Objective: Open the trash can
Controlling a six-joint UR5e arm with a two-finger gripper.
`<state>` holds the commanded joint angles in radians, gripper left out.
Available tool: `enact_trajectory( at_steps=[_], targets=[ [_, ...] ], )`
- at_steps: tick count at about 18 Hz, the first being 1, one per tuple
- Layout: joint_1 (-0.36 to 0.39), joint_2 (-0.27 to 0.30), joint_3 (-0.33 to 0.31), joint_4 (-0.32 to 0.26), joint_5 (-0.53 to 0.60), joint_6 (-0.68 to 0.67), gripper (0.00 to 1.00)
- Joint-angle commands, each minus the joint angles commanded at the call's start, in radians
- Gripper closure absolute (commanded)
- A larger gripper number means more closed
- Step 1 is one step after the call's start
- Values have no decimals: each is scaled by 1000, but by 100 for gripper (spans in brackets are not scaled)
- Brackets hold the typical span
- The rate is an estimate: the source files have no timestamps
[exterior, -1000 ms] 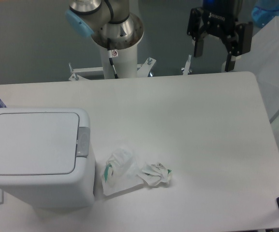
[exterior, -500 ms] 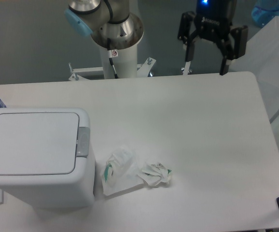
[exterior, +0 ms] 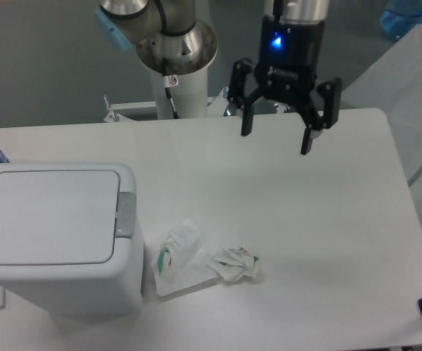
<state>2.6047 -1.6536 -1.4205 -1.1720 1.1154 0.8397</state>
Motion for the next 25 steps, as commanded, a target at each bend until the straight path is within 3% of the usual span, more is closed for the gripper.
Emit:
enact_trajectory(
  at_steps=[6, 9, 13, 25],
  targets=[
    [-64, -15, -40, 12, -20, -166, 0],
    [-124, -52, -41, 21, -19, -205, 0],
    [-178, -98, -43, 101, -16, -227, 0],
    [-224, -143, -46, 137, -14, -343, 0]
  ],
)
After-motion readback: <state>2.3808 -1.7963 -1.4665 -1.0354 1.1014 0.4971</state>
